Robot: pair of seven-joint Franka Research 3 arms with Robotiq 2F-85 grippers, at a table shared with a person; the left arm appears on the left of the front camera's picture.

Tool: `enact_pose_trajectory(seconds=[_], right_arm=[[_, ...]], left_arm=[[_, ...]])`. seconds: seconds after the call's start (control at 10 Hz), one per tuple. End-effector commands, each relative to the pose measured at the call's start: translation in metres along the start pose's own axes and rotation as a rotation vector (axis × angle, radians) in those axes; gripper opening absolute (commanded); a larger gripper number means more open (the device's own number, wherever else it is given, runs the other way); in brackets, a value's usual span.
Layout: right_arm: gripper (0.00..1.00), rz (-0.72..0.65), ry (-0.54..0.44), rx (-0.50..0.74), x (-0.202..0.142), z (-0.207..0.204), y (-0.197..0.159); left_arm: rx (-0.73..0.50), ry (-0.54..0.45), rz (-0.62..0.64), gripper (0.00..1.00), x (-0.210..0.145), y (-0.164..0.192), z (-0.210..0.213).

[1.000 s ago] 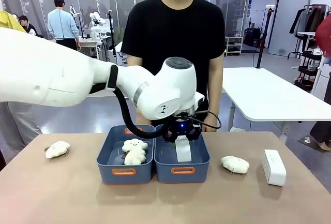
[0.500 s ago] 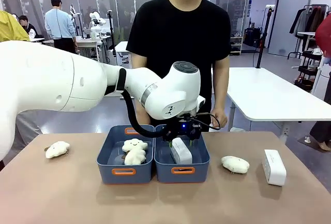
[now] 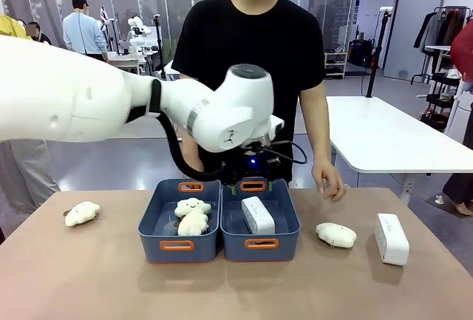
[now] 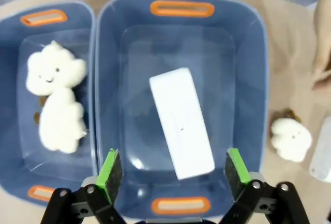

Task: Sort the digital clocks into the basket.
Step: Pick up the Digital clock from the table and place it into the empty Plastic storage basket.

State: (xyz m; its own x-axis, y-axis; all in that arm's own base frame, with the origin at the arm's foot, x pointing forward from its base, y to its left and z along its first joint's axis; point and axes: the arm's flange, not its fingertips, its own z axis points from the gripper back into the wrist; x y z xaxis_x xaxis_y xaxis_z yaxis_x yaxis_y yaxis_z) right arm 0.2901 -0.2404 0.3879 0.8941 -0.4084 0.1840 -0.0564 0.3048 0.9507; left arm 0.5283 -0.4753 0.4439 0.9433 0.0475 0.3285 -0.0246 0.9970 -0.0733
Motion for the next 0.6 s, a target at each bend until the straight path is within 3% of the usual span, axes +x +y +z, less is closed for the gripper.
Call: enact_pose_trajectory(seconds=[0.0, 0.2, 0.5], right_arm=[[1.00, 0.004, 0.002, 0.000, 0.000, 0.002, 0.001], [1.00, 0.004, 0.002, 0.000, 0.000, 0.002, 0.001], [1.00, 0.004, 0.002, 0.000, 0.000, 0.002, 0.001]], left_arm=[[-0.109, 0.100, -0.036, 1.00, -0.011, 0.071, 0.020], [-0.282, 0.148, -0.003, 1.00, -0.013, 0.148, 0.041], [-0.487, 0.107, 0.082, 1.00, -0.015, 0.238, 0.072]])
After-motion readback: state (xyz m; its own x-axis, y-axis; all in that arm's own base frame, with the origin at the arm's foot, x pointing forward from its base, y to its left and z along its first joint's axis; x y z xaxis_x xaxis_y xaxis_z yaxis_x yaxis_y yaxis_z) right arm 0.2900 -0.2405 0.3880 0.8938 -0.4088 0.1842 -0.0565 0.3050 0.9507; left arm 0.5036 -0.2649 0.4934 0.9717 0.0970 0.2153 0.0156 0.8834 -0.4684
